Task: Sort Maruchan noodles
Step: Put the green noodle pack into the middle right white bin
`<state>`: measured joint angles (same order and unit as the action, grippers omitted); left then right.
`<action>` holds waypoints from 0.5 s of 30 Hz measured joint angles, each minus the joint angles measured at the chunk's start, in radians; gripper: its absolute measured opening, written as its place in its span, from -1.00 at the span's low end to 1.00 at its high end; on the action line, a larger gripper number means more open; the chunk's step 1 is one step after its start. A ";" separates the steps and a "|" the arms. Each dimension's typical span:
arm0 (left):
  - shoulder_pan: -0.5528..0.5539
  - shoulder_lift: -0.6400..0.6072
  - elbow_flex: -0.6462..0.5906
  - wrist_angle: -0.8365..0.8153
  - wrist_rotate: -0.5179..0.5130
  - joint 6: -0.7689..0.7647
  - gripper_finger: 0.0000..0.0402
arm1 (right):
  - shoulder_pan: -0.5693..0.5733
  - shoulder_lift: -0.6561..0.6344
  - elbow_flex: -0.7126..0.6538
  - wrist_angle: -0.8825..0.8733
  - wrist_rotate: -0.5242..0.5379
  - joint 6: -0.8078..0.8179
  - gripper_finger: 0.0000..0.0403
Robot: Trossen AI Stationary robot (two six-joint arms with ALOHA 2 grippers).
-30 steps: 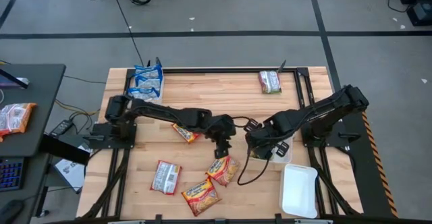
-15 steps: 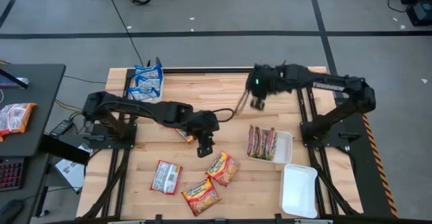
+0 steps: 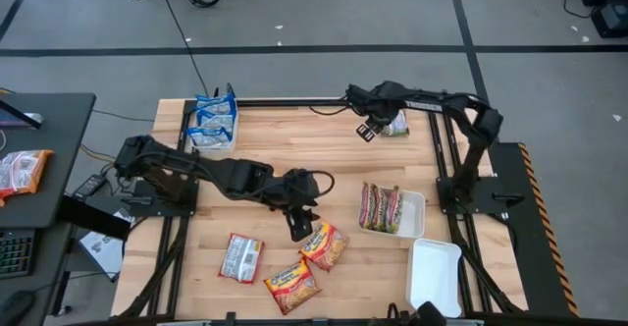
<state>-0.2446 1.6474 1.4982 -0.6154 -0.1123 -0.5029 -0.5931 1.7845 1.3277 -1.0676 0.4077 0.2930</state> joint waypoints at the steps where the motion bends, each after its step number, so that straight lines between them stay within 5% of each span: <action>1: -0.009 0.000 0.000 0.002 -0.001 -0.012 -0.07 | -0.012 0.012 0.000 0.001 0.000 -0.002 -0.22; 15: -0.226 -0.048 0.001 0.106 -0.171 -0.004 -0.18 | -0.150 0.146 0.000 0.089 -0.128 -0.007 -0.26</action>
<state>-0.4704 1.5998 1.4990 -0.5091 -0.2833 -0.5072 -0.7429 1.9307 1.3277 -0.9784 0.2796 0.2858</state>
